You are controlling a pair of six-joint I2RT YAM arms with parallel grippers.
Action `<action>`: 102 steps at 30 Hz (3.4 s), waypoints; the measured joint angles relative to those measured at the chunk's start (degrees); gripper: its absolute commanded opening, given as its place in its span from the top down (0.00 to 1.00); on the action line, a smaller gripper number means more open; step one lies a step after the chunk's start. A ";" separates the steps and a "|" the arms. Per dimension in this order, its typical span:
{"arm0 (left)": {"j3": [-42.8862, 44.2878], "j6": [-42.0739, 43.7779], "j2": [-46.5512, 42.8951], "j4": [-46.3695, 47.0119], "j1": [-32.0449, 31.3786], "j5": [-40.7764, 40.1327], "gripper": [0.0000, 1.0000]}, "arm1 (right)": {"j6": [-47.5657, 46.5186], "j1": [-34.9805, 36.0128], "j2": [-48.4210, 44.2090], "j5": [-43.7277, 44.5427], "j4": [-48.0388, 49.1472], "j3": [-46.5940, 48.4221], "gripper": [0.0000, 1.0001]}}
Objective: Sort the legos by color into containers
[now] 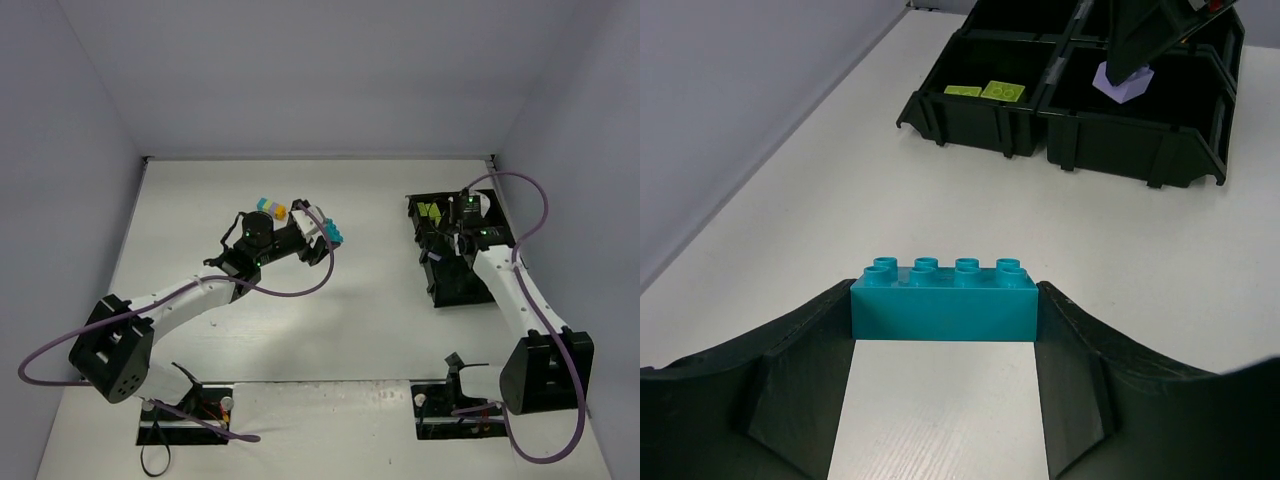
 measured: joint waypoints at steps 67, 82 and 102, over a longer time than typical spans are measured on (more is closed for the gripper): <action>3.80 0.37 2.43 1.09 -3.19 -2.89 0.28 | -4.46 15.76 11.56 -41.64 19.06 12.68 1.00; 3.67 -21.29 -6.38 -20.55 -2.21 -34.93 0.15 | -0.37 -9.22 16.04 6.47 10.51 19.06 0.98; 14.58 -43.30 -0.50 -47.74 6.49 -45.05 0.15 | -0.57 -17.14 42.10 13.90 10.32 35.54 0.33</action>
